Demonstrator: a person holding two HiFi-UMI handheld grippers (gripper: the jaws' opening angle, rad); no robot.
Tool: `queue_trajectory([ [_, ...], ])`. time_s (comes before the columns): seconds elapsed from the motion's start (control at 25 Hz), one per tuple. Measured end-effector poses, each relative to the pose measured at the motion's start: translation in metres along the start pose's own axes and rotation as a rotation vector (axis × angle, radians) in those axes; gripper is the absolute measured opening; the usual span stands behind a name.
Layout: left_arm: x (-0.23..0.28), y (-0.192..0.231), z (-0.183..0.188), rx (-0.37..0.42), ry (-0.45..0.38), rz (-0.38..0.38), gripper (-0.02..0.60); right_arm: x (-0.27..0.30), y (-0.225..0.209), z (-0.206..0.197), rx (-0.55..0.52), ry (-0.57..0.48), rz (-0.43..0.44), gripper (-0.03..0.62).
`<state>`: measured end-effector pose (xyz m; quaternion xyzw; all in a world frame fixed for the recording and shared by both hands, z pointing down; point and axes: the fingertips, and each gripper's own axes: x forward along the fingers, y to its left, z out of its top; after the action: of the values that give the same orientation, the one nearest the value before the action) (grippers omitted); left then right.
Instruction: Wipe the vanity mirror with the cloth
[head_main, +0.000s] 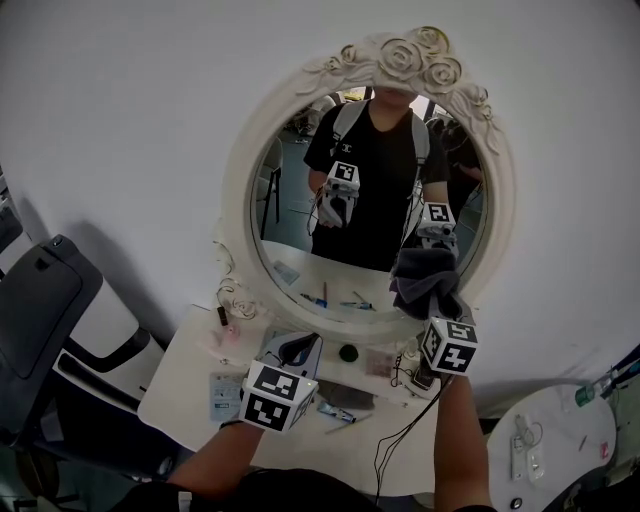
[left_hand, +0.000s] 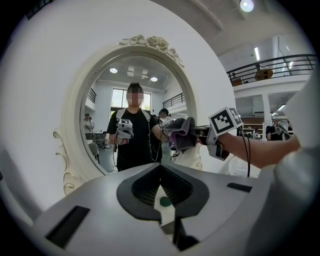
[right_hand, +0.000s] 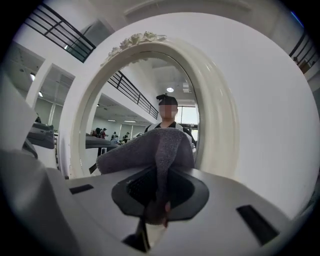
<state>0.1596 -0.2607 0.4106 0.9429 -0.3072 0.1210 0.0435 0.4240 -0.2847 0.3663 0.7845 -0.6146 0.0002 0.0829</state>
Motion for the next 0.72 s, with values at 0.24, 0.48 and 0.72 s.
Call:
queue_trajectory([
  [0.24, -0.012, 0.009, -0.001, 0.001, -0.001, 0.031, 0.006, -0.008, 0.065, 0.03, -0.061, -0.088, 0.135, 0.044],
  [0.48, -0.041, 0.04, -0.006, -0.021, -0.004, 0.13, 0.006, 0.003, 0.162, 0.076, -0.073, -0.153, 0.312, 0.044],
  [0.72, -0.085, 0.086, -0.02, -0.069, -0.011, 0.279, 0.006, 0.031, 0.259, 0.106, -0.064, -0.154, 0.453, 0.043],
])
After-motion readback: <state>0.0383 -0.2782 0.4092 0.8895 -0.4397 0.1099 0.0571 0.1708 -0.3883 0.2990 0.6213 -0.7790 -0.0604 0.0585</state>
